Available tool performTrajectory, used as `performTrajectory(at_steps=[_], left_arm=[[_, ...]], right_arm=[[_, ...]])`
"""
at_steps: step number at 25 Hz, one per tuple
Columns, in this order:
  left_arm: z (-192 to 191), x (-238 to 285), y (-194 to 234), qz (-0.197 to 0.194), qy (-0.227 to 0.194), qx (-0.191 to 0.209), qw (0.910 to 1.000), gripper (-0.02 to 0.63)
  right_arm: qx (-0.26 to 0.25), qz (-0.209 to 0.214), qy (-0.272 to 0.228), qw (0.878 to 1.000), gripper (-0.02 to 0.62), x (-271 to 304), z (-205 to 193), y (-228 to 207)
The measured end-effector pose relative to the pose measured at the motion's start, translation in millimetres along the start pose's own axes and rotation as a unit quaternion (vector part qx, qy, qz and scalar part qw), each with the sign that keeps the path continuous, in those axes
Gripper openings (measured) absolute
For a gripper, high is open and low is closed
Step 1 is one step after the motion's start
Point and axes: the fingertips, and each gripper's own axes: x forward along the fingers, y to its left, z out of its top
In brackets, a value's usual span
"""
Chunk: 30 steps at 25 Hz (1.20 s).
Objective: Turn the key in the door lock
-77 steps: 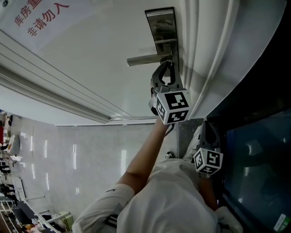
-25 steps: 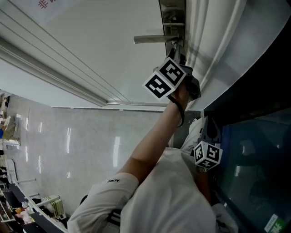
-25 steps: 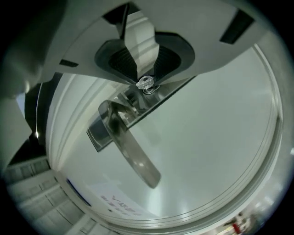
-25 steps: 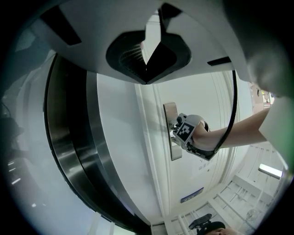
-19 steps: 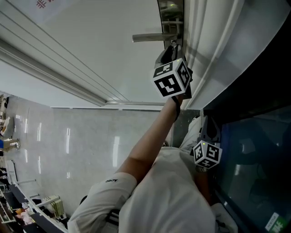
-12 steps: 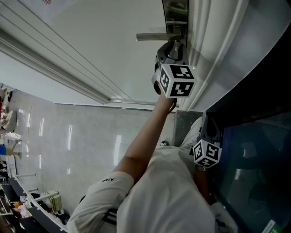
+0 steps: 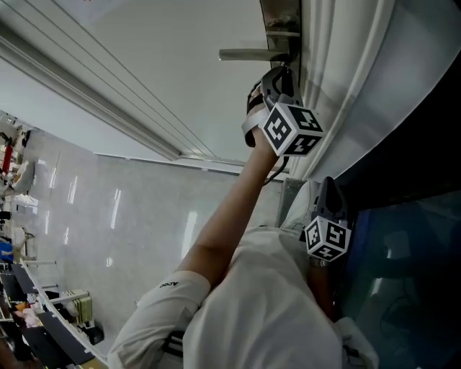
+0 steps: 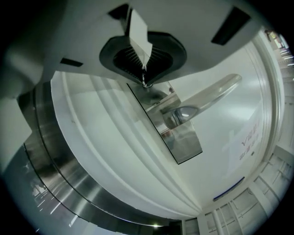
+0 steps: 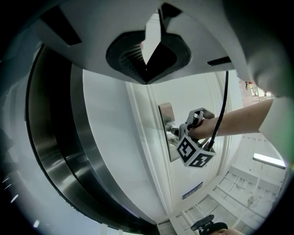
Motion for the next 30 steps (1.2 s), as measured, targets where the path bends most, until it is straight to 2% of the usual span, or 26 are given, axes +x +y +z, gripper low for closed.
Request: performTrajectory(at_steps=[2,4,7,9,11,13,15,18,21,24,27,28,29,30], left_arm=[[1.5,0.4,0.7,0.001,0.011,-0.013,0.9999,0.029],[3.0,0.7,2.3,0.002,0.015,-0.044,0.9989,0.026],[2.3,1.4,7.2,-0.003,0.006,-0.147,0.9891,0.023],[1.4,0.7,10.6,-0.011,0.003,-0.213,0.9771,0.023],[1.9,-2.2,14.1,-0.026,0.003,-0.284,0.9584,0.031],[1.0,-4.3,16.7,-0.033,0.006,-0.335,0.9416,0.04],[-1.2,-3.6,15.7,-0.038,0.007,-0.363,0.9308,0.042],[-1.7,-0.4,14.1,-0.056,0.006,-0.417,0.9072,0.057],[-2.0,1.0,16.5,-0.065,0.004,-0.453,0.8894,0.061],[-2.4,2.5,19.0,-0.072,0.001,-0.495,0.866,0.069],[-3.0,1.8,21.0,-0.086,-0.005,-0.541,0.8366,0.078],[-3.1,1.4,21.7,-0.09,-0.008,-0.551,0.8296,0.08],[-3.2,0.9,22.0,-0.093,-0.009,-0.551,0.8294,0.081],[-3.6,0.0,21.9,-0.095,-0.011,-0.541,0.8358,0.081]], right_arm=[[0.002,0.004,-0.001,1.0,0.002,1.0,1.2,-2.3],[0.004,0.008,-0.005,1.0,0.002,2.4,6.0,-5.1],[0.005,0.01,-0.006,1.0,0.002,3.9,12.1,-6.2],[0.006,0.008,-0.003,1.0,0.002,2.7,12.8,-6.4],[0.006,0.006,0.002,1.0,0.002,0.5,9.9,-8.7],[0.004,0.004,0.009,1.0,0.002,-2.2,3.7,-10.7],[0.005,0.001,0.012,1.0,0.002,-4.7,-0.5,-13.7],[0.008,-0.004,0.008,1.0,0.002,-5.5,2.0,-17.2],[0.008,-0.003,0.002,1.0,0.002,-4.3,6.2,-14.5],[0.007,0.003,0.002,1.0,0.002,-3.7,5.4,-8.9],[0.005,0.003,0.002,1.0,0.002,-5.7,4.2,-6.0],[0.005,0.001,0.001,1.0,0.002,-6.4,4.0,-6.0],[0.005,-0.001,0.001,1.0,0.002,-7.3,3.5,-6.0],[0.005,-0.003,0.002,1.0,0.002,-8.7,2.8,-6.2]])
